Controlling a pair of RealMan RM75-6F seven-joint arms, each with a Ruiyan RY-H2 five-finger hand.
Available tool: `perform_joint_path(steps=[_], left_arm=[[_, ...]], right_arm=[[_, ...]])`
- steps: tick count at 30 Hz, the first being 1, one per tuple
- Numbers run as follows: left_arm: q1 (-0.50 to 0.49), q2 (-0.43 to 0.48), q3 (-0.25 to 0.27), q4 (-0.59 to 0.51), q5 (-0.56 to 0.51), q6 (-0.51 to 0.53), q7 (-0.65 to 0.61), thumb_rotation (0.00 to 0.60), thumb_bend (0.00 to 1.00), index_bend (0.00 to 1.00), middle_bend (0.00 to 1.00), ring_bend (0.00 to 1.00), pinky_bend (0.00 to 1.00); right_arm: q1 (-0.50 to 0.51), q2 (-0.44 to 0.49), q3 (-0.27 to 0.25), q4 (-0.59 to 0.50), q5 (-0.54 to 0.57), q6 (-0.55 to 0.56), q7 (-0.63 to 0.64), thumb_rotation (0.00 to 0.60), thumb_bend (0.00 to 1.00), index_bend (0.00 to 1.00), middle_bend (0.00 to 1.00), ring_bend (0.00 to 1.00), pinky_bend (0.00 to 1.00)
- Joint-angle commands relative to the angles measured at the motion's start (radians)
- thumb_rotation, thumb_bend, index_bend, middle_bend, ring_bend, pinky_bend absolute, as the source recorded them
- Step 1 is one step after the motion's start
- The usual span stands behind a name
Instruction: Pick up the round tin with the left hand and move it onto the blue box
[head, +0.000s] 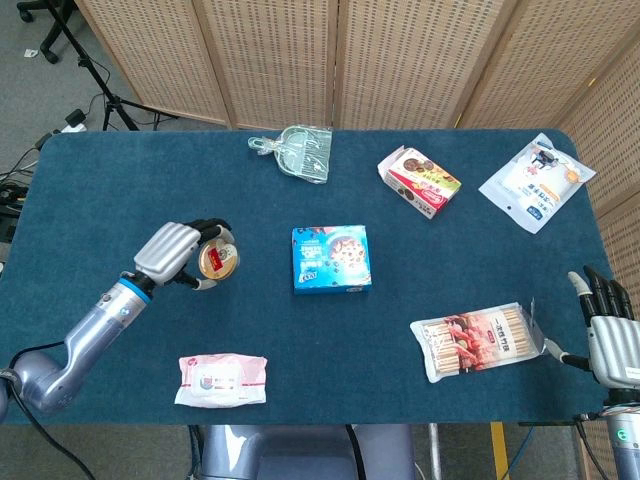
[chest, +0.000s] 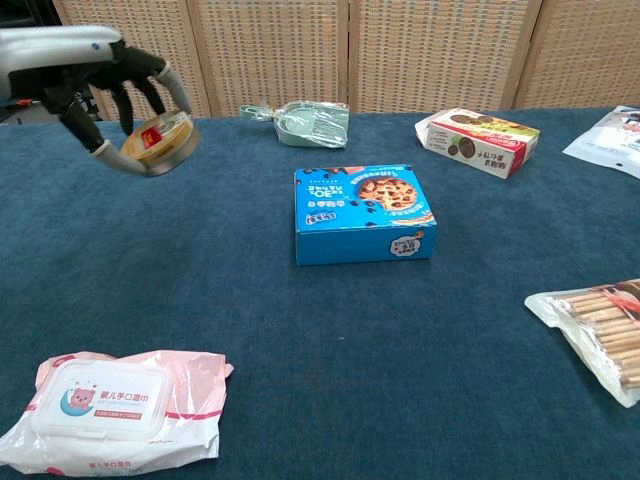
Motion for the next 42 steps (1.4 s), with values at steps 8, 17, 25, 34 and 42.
perform_joint_path(steps=[8,17,25,34,42], left_arm=[[-0.281,-0.201,-0.122,-0.060,-0.437,-0.007,0.555,0.600,0.23,0.51,0.30,0.30,0.46],[-0.460,-0.378,-0.120,0.094,-0.693,-0.017,0.722,0.600,0.23,0.51,0.30,0.30,0.46],[-0.521,-0.486,-0.100,0.265,-0.777,-0.044,0.738,0.600,0.24,0.51,0.30,0.30,0.46],[-0.547,-0.555,-0.081,0.398,-0.784,-0.112,0.697,0.600,0.22,0.51,0.30,0.30,0.46],[-0.539,-0.571,-0.090,0.417,-0.738,-0.113,0.633,0.600,0.08,0.11,0.02,0.05,0.36]], right_arm=[[-0.003,0.025,0.019,0.021,0.038,-0.021,0.090,0.600,0.00,0.00,0.00,0.00,0.00],[0.000,0.032,0.035,0.052,0.081,-0.056,0.135,0.600,0.00,0.00,0.00,0.00,0.00],[-0.004,0.028,0.041,0.087,0.116,-0.081,0.157,0.600,0.00,0.00,0.00,0.00,0.00],[-0.006,0.027,0.045,0.096,0.128,-0.092,0.166,0.600,0.00,0.00,0.00,0.00,0.00],[-0.005,0.029,0.046,0.099,0.135,-0.108,0.169,0.600,0.00,0.00,0.00,0.00,0.00]])
